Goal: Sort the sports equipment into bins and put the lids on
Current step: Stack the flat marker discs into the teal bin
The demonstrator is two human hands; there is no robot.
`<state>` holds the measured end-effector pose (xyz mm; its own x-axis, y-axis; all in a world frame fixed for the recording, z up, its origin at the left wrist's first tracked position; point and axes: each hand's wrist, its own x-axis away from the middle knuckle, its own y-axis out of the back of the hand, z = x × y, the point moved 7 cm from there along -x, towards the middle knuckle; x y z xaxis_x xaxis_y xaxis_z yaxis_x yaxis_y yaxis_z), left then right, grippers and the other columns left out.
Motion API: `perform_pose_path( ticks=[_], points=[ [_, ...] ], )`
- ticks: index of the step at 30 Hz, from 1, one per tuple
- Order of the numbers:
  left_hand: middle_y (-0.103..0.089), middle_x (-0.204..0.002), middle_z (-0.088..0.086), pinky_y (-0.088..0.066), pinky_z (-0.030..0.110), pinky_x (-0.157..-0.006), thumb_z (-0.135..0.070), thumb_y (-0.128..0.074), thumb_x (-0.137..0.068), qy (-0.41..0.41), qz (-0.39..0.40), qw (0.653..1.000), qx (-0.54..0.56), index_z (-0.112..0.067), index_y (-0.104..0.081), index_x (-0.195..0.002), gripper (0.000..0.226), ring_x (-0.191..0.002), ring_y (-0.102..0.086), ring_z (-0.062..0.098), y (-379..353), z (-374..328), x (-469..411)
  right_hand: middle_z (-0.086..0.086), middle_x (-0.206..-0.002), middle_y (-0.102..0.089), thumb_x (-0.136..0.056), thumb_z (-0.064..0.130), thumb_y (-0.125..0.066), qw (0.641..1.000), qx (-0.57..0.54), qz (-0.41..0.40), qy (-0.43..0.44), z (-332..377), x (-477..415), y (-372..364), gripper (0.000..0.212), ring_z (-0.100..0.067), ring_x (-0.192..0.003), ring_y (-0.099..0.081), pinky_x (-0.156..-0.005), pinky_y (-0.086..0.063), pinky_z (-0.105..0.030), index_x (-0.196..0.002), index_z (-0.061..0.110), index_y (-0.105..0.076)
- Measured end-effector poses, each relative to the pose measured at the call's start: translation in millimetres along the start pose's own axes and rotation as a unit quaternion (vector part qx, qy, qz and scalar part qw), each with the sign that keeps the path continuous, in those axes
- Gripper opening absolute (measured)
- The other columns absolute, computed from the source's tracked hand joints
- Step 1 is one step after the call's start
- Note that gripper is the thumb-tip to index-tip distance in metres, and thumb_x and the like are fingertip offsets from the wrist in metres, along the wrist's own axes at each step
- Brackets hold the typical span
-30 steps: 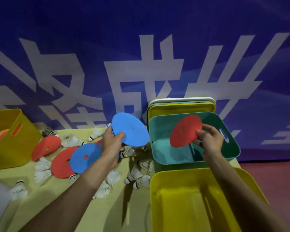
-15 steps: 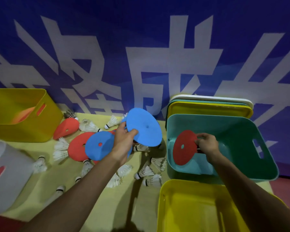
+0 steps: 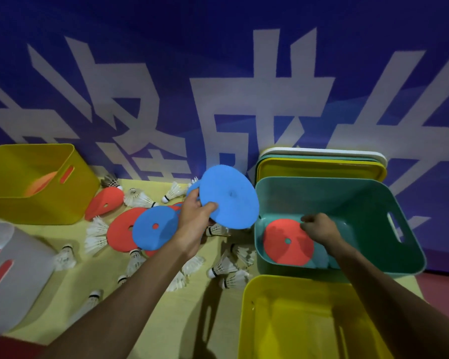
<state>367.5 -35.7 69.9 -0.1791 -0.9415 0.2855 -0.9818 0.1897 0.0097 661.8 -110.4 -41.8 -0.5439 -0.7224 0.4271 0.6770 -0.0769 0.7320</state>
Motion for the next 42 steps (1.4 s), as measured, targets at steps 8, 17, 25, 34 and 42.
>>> perform_pose_path(
  ticks=[8,17,25,34,42],
  points=[
    [-0.065,-0.117,0.007,-0.055,0.046,-0.087,0.003,-0.055,-0.091,-0.009,0.054,0.998,-0.004,-0.014,-0.052,-0.118,0.032,-0.104,-0.064,0.024,-42.6,-16.3,14.0,-0.004,-0.079,-0.061,-0.098,0.028,-0.050,0.894,-0.427,0.124,0.058,56.9,64.3,16.6,0.022,-0.016,-0.061,-0.061,-0.063,-0.053,-0.033,-0.102,0.011,-0.062],
    [-0.065,-0.119,0.006,-0.057,0.030,-0.073,0.000,-0.057,-0.091,0.001,0.137,0.990,-0.040,-0.016,-0.050,-0.120,0.034,-0.100,-0.065,0.019,-75.2,-10.7,19.8,-0.013,-0.084,-0.068,-0.085,-0.001,-0.066,0.894,-0.439,0.018,0.087,41.5,103.2,63.8,0.033,-0.021,-0.067,-0.067,-0.054,-0.060,-0.034,-0.116,0.005,-0.058],
    [-0.070,-0.104,0.010,-0.058,0.031,-0.069,-0.003,-0.053,-0.094,0.014,0.145,0.988,-0.045,-0.010,-0.052,-0.122,0.029,-0.083,-0.071,0.026,-66.7,-7.1,20.2,-0.012,-0.075,-0.068,-0.082,-0.007,-0.064,0.885,-0.463,-0.037,0.044,0.8,80.7,74.9,0.034,-0.019,-0.058,-0.066,-0.051,-0.057,-0.029,-0.114,0.006,-0.062],
    [-0.071,-0.100,0.008,-0.056,0.031,-0.070,-0.003,-0.050,-0.095,0.010,0.088,0.994,-0.058,-0.012,-0.060,-0.109,0.019,-0.080,-0.071,0.022,-13.6,-3.7,9.2,-0.021,-0.106,-0.067,-0.085,-0.008,-0.059,0.969,-0.240,-0.047,-0.044,-27.9,23.8,36.0,0.039,-0.030,-0.066,-0.070,-0.049,-0.059,-0.033,-0.121,0.006,-0.062],
    [-0.072,-0.092,0.006,-0.056,0.024,-0.063,0.002,-0.048,-0.095,0.019,0.055,0.995,-0.075,-0.009,-0.062,-0.103,0.020,-0.071,-0.071,0.016,20.3,9.2,10.1,-0.021,-0.084,-0.070,-0.081,-0.006,-0.063,0.991,-0.120,0.020,-0.051,-26.2,-12.4,-13.0,0.041,-0.031,-0.067,-0.068,-0.066,-0.060,-0.046,-0.119,0.011,-0.066]
  ],
)
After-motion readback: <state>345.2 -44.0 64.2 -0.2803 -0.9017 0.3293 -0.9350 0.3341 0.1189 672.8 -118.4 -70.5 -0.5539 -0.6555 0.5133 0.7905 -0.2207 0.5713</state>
